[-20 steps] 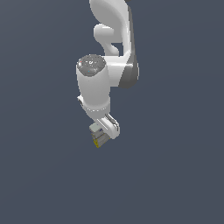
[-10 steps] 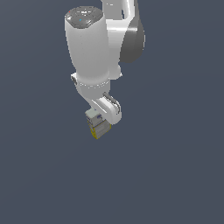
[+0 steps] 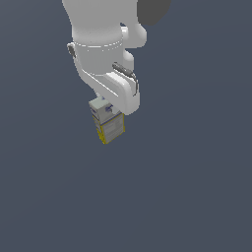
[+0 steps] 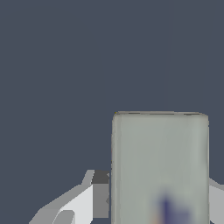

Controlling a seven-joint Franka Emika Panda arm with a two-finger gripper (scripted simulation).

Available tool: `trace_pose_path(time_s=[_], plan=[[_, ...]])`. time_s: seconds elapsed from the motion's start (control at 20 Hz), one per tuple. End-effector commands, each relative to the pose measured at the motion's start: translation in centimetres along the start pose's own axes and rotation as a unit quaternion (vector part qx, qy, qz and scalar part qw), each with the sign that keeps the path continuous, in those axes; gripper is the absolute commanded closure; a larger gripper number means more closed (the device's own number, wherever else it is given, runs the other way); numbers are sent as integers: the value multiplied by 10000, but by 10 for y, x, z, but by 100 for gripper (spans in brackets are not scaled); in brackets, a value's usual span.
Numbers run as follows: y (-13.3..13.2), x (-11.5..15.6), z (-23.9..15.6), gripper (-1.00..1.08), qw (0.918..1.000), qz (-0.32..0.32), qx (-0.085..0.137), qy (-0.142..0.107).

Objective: Pick up the object and move it to a goal position.

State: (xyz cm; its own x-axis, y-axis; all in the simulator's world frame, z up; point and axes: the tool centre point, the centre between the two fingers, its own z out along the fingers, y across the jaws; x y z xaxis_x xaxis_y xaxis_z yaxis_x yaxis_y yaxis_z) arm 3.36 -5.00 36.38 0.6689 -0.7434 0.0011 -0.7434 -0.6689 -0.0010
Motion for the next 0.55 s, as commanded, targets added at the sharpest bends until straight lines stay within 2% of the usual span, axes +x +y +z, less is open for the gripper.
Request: trace_pose_path(time_s=[0.0, 0.5], plan=[[0, 0, -16, 108, 10000, 0, -6, -5], [-1, 0, -40, 108, 10000, -3, -5, -5]])
